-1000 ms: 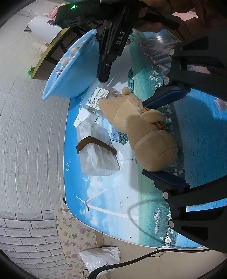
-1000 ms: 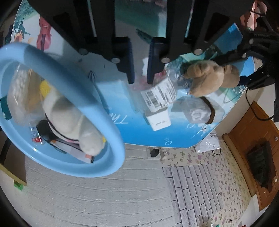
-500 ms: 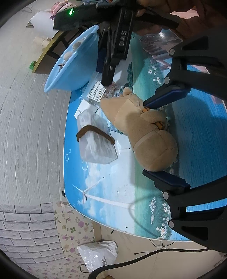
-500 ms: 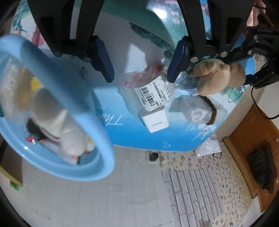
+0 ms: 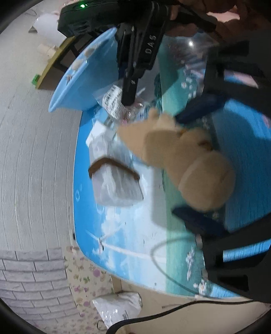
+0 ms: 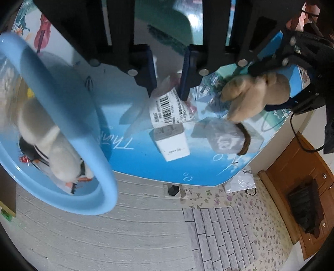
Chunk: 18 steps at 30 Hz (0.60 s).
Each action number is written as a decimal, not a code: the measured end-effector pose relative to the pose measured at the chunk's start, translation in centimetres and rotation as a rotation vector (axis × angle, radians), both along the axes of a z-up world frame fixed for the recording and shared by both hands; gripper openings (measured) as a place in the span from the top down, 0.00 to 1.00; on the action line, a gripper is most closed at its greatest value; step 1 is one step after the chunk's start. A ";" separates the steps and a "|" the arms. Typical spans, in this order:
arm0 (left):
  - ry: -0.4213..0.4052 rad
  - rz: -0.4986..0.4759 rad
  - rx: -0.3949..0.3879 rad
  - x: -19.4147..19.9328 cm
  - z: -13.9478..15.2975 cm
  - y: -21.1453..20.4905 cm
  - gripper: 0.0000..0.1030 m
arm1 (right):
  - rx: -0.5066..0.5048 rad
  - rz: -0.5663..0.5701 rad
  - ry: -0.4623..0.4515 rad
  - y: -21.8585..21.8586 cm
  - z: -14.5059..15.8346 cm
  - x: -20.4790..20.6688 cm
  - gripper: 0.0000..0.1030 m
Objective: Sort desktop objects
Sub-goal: 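Grasp the pink-bead bag with the right tool while the left holds the plush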
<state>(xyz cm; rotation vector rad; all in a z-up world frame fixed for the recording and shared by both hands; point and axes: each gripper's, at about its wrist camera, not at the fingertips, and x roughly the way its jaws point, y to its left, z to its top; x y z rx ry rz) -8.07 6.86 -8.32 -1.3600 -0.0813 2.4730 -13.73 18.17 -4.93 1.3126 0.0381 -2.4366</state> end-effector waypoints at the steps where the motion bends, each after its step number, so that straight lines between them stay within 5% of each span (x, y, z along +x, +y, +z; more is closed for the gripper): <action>1: 0.004 -0.001 -0.009 0.1 0.1 0.2 0.33 | -0.007 -0.001 -0.003 0.2 0.0 0.3 0.79; 18: 0.008 -0.065 -0.034 2.4 1.2 3.4 0.40 | -0.019 -0.104 -0.011 8.0 1.5 7.6 0.80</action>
